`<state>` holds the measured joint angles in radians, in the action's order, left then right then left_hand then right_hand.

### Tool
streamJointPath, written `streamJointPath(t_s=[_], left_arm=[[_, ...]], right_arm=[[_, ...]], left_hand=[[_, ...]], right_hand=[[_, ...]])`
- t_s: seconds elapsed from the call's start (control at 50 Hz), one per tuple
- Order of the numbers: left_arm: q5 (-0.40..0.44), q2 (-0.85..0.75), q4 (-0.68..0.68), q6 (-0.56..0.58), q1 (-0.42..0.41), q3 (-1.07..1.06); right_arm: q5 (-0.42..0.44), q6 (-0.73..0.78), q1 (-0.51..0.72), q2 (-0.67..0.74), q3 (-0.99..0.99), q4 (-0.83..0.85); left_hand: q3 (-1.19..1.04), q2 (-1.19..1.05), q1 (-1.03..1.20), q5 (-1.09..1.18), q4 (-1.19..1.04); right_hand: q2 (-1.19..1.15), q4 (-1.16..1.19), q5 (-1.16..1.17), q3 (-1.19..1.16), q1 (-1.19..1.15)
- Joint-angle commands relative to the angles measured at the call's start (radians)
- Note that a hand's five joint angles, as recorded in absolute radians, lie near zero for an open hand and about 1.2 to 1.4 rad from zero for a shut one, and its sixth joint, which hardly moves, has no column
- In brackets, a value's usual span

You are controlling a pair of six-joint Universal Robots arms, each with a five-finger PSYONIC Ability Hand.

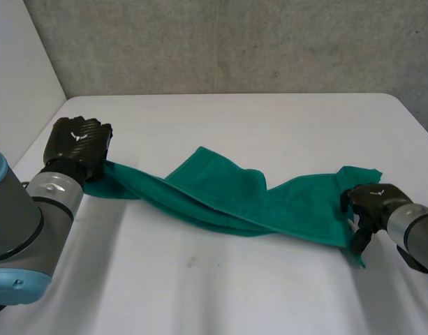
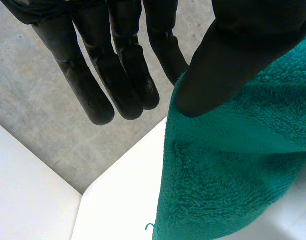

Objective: Fold the towel.

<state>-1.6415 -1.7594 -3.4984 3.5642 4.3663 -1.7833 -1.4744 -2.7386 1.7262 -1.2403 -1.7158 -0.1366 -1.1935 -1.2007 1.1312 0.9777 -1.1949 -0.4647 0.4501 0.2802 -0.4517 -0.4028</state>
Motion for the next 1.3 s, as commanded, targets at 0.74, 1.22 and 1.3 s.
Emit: streamJointPath(t_s=[0.74, 1.22, 1.3], left_arm=[[0.086, 0.324, 0.208, 0.007, 0.067, 0.064], [0.019, -0.305, 0.151, 0.18, 0.026, 0.639], [0.003, -0.301, -0.01, 0.177, 0.013, 0.861]], right_arm=[[0.083, 0.287, -0.053, -0.372, 0.271, -0.36], [-0.188, 0.264, 0.101, 0.176, 0.923, -0.172], [-0.199, 0.171, 0.102, 0.179, 1.194, -0.046]], left_hand=[[-0.203, -0.196, 0.265, 0.244, -0.201], [-0.203, -0.196, 0.265, 0.244, -0.201], [-0.203, -0.196, 0.265, 0.244, -0.201]], right_hand=[[-0.932, 0.946, 0.942, -0.945, -0.993], [-0.932, 0.946, 0.942, -0.945, -0.993], [-0.932, 0.946, 0.942, -0.945, -0.993]])
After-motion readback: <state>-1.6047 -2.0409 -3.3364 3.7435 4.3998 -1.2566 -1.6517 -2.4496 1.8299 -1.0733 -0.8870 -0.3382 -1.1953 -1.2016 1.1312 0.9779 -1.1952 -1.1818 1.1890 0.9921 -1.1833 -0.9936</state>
